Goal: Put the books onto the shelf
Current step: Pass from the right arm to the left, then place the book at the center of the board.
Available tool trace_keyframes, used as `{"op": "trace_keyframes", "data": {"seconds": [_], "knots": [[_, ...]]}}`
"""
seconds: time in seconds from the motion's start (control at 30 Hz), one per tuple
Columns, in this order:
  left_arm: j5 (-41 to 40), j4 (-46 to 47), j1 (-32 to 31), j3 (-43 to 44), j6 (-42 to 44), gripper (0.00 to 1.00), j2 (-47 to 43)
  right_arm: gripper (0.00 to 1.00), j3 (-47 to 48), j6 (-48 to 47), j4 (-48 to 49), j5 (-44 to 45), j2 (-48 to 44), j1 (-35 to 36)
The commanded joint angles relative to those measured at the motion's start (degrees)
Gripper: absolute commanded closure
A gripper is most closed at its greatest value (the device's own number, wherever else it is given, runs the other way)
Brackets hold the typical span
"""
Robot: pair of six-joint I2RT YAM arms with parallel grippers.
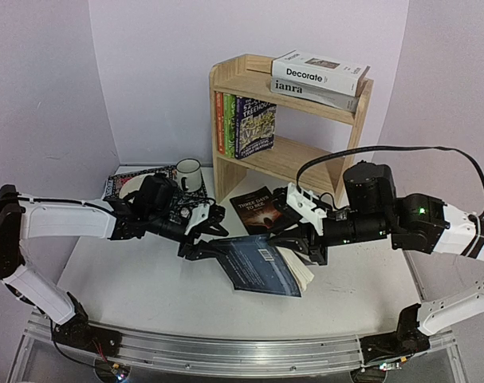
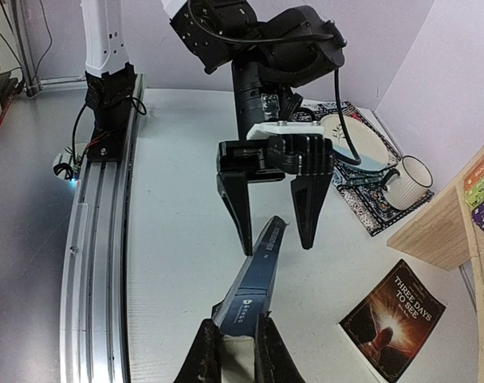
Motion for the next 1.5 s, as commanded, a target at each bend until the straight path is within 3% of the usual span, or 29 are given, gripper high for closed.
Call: {"op": "trace_keyframes", "data": {"seconds": [0.0,0.17,0.2,0.3,0.33,0.47,0.6,0.93,1.47], "knots": [[0.6,-3.2,0.2,4.1,2.2,0.57,1.1,1.0,4.0,-0.4,6.6,-1.1,-0.7,-0.2],[-1.4,-7.5,0.2,6.6,3.1,0.99,0.9,1.0,2.6,-1.0,6.3,0.6,-1.3,-0.2],[-2.6,-8.4,0.2,6.9,2.9,1.0,0.6,0.94,2.2,-1.4,6.0,1.3,-1.7,-0.2],[-6.3,-11.1,0.2,8.0,2.5,1.0,-0.4,0.45,0.6,-3.0,4.5,4.2,-3.0,-0.2],[-7.2,-12.8,0.2,8.7,2.5,1.0,-0.6,0.33,0.4,-3.4,3.5,5.5,-3.5,-0.2],[-10.5,-20.0,-0.2,12.6,2.7,1.0,-1.2,0.2,2.5,-4.3,-2.5,8.4,-3.5,-0.2],[-17.0,-29.2,-2.3,17.9,4.2,1.0,0.0,0.23,9.1,-5.1,-12.1,8.2,0.2,-0.2],[-24.3,-38.9,-5.9,25.7,6.6,1.0,1.1,0.31,16.8,-6.3,-19.3,7.6,9.8,-0.2],[-29.4,-46.6,-8.4,30.7,8.5,1.0,1.1,0.42,20.3,-7.9,-21.8,9.8,20.0,-0.2]]}}
